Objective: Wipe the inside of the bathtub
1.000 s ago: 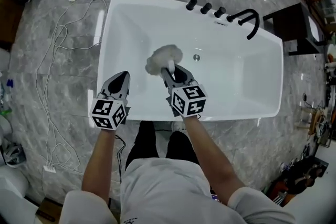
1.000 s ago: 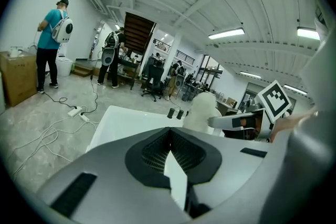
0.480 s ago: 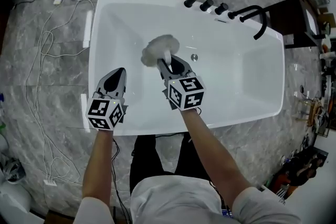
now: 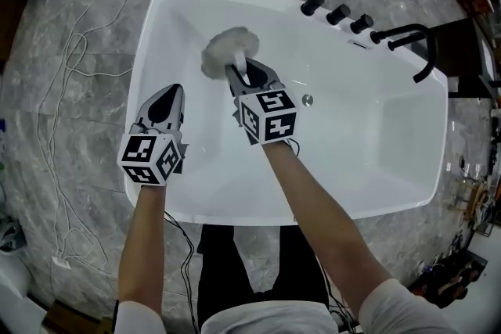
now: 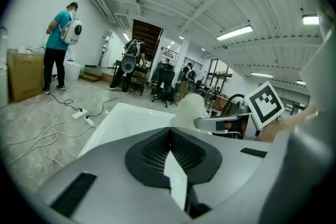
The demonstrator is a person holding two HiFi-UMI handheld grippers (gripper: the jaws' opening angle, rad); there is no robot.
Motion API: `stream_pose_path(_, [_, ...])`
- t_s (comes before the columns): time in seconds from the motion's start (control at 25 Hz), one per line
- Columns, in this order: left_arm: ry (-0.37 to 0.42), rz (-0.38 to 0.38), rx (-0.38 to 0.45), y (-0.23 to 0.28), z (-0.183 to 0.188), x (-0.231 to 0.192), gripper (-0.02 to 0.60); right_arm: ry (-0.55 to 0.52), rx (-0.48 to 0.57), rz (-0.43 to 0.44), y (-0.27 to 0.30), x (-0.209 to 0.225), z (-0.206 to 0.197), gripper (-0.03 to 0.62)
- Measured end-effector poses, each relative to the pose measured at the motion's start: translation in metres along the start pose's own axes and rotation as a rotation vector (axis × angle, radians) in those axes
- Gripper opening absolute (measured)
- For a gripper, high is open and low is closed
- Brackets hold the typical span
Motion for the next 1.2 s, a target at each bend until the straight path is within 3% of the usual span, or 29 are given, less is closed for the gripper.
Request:
stream_pose_path(0.32, [-0.026,0.097,0.012,0.036,-0.008,-0.045,0.011,-0.095,-0.021,-0.023,0.084,0.011,0.003,0.101])
stream_pose_path(0.6, [-0.021,0.096,0.023,0.063,-0.012,-0.072,0.011,-0.132,-0.038,-0.077,0.143,0.011,-0.008,0.101])
stream_pose_path(0.88, [-0.013,0.097,0.021,0.066,-0.022,-0.092,0.011,-0.076,-0.009,-0.113,0.192,0.01,-0.004,0.101])
stream_pose_path(1.2, [-0.037,0.081,0.057,0.07,-0.01,-0.103,0.011,-0.07,0.014,-0.158,0.225,0.004,0.004,0.101])
Point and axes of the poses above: the fingertips, and each gripper's own axes: y forward along the fingers, x to its right, z out of its top, the point moved 1 cm from there along -y, backward along the fingers, and after that the axes turned 11 degrees about -x, right-handed, at the moved point
